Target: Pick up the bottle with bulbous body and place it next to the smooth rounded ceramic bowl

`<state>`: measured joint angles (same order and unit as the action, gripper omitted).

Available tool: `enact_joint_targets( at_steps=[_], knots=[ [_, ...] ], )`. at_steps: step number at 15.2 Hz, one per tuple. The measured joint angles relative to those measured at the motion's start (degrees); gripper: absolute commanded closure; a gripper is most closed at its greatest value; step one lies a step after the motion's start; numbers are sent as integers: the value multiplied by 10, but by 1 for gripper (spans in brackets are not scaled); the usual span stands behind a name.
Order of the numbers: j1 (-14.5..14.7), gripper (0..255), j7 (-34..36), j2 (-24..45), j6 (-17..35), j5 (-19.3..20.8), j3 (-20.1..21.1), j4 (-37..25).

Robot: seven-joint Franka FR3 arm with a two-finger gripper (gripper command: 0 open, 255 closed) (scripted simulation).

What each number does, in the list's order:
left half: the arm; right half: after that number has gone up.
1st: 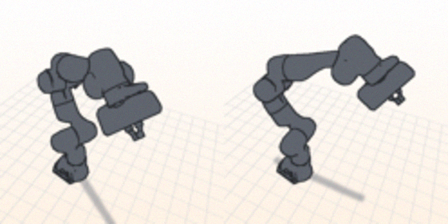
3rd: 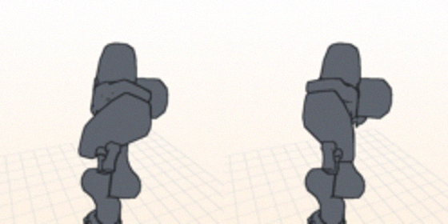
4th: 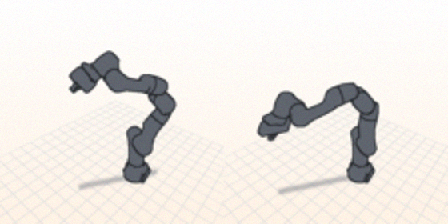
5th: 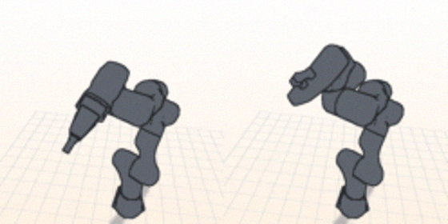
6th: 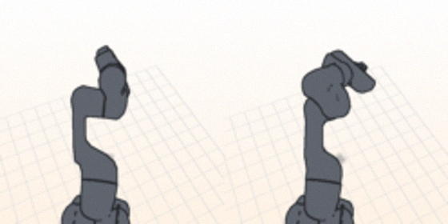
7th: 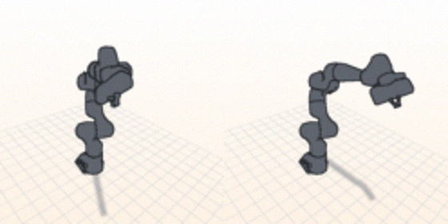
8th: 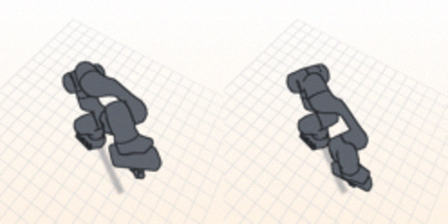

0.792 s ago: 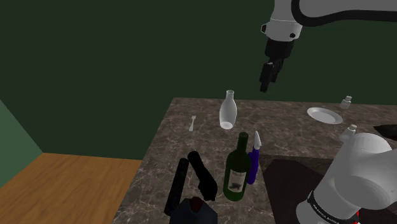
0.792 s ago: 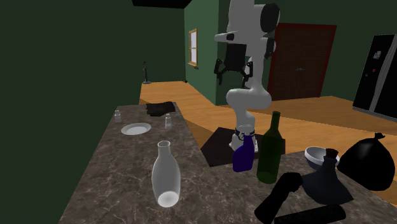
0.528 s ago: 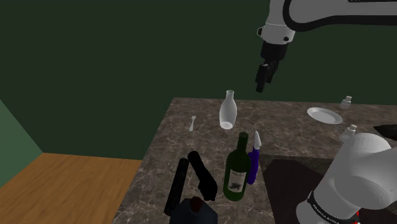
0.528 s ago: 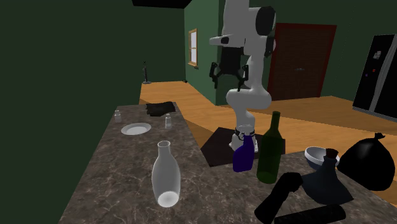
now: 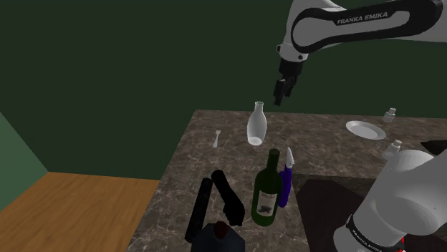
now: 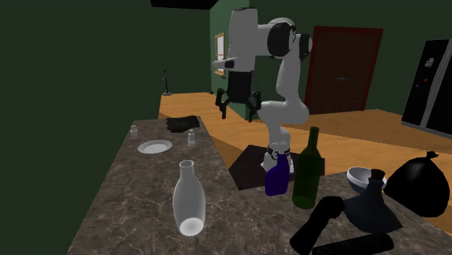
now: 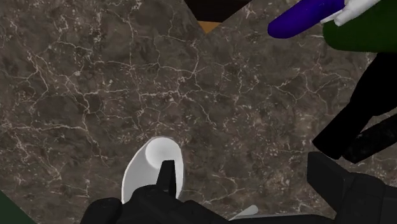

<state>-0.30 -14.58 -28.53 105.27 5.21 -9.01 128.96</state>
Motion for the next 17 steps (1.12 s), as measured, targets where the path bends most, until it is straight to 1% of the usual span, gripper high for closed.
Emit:
enact_joint_targets(
  at_steps=[2, 6, 10, 15, 17],
  knots=[
    [-1, 0, -14, 29, 24, -3, -13, -8],
    [-2, 0, -49, 112, 84, -18, -43, -36],
    [-4, 0, -88, 193, 119, -44, -67, -85],
    [-11, 0, -135, 295, 153, -90, -85, -152],
    [-14, 0, -145, 314, 165, -99, -88, -158]
  ],
)
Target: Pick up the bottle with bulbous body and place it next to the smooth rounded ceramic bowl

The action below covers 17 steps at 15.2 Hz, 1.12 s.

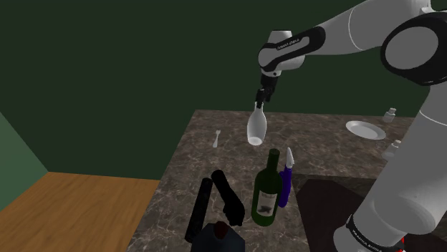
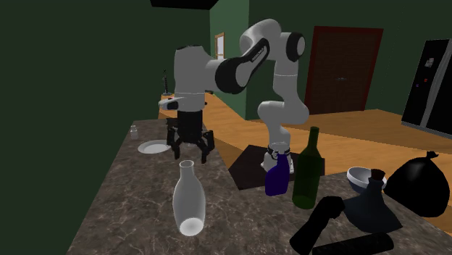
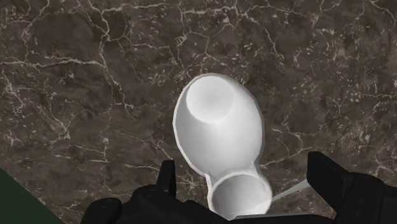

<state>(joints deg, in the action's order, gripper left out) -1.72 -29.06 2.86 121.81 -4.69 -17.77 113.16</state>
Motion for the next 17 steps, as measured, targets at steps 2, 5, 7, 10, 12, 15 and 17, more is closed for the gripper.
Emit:
enact_joint_targets(
  at_steps=[2, 5, 7, 10, 12, 15, 17],
  knots=[
    [0, 0, -3, 11, 13, -5, 0, 2],
    [0, 0, -6, 20, 33, -9, 1, 14],
    [0, 0, -7, 26, 40, -12, 2, 16],
    [0, 0, -8, 27, 43, -13, 2, 17],
    [0, 0, -8, 28, 43, -13, 2, 17],
    [0, 255, -8, 28, 43, -13, 2, 17],
    [0, 255, -8, 27, 43, -13, 2, 17]
  ],
)
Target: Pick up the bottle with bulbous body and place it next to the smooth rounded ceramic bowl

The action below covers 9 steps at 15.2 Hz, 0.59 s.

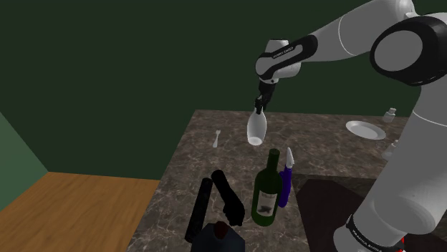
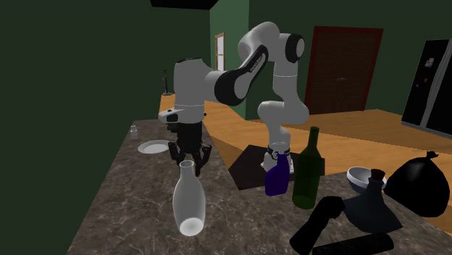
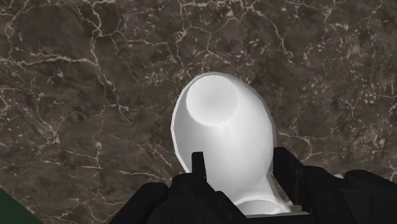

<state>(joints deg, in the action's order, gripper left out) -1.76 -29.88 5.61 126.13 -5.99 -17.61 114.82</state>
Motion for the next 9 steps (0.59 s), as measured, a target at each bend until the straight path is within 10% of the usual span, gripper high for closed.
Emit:
enact_joint_targets(
  at_steps=[9],
  knots=[
    [1, 255, 3, -7, -14, 4, 0, -7]
  ],
)
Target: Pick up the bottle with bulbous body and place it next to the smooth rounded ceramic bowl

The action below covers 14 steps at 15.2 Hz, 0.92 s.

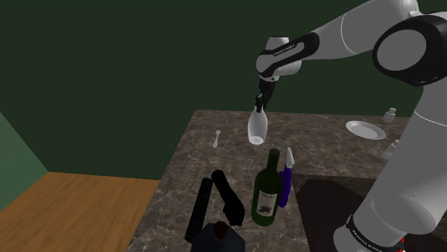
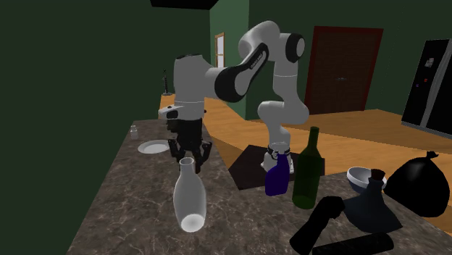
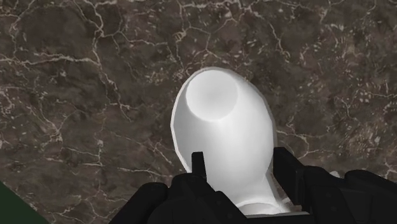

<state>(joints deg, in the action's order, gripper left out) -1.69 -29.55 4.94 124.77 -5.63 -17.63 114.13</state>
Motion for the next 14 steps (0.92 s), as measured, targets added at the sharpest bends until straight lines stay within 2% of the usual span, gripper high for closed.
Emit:
enact_joint_targets(
  at_steps=[14],
  knots=[
    [0, 255, 11, -26, -102, 14, -2, -78]
  ],
)
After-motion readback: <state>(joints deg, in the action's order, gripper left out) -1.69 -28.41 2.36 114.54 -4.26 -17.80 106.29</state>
